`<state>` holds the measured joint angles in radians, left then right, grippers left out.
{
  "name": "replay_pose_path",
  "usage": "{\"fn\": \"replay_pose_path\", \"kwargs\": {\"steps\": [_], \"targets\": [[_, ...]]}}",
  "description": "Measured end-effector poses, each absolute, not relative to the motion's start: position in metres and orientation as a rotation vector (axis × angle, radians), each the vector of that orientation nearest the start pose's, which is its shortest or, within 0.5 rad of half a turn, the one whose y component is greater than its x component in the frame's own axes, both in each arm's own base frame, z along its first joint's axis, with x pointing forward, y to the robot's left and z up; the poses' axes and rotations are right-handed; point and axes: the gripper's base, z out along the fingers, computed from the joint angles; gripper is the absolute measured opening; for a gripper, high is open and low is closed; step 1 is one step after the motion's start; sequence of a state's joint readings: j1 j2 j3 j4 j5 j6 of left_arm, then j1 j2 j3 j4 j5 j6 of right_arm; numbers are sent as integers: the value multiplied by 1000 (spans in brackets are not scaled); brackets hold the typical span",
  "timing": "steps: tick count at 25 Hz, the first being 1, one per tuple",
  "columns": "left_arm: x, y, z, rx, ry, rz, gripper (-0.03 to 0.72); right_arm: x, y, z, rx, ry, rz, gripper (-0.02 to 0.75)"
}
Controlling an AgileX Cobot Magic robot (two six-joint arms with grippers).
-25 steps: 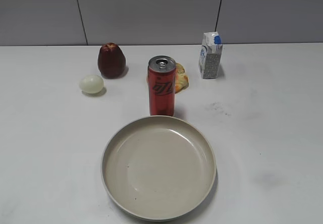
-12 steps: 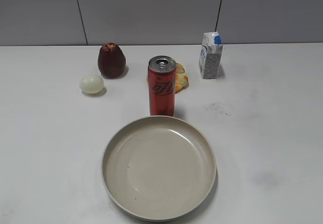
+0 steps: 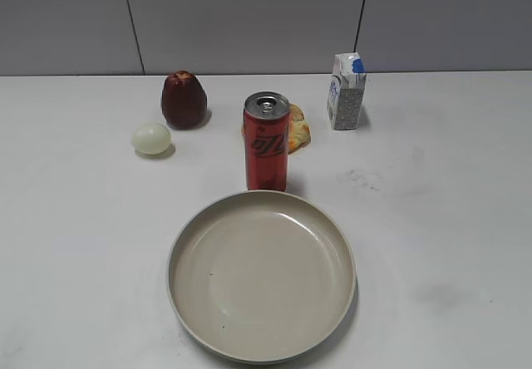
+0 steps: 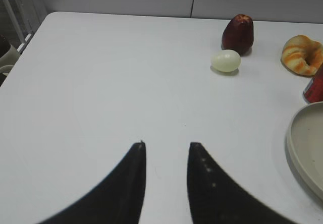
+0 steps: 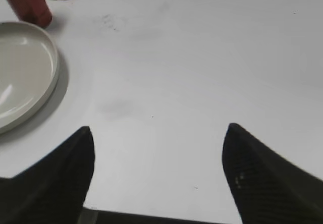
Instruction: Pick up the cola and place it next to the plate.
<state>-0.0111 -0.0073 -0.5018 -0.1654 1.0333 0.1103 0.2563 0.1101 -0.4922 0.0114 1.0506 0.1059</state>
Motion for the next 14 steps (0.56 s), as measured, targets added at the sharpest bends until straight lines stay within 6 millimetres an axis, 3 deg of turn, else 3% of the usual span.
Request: {"fn": "replay_pose_path", "kwargs": {"steps": [7,14], "targets": [[-6,-13,281,127,1996,-133,227,-4,1,276,12,2043,137,593],[-6,-13,281,127,1996,-133,227,-4,1,276,28,2039,129,593]]}}
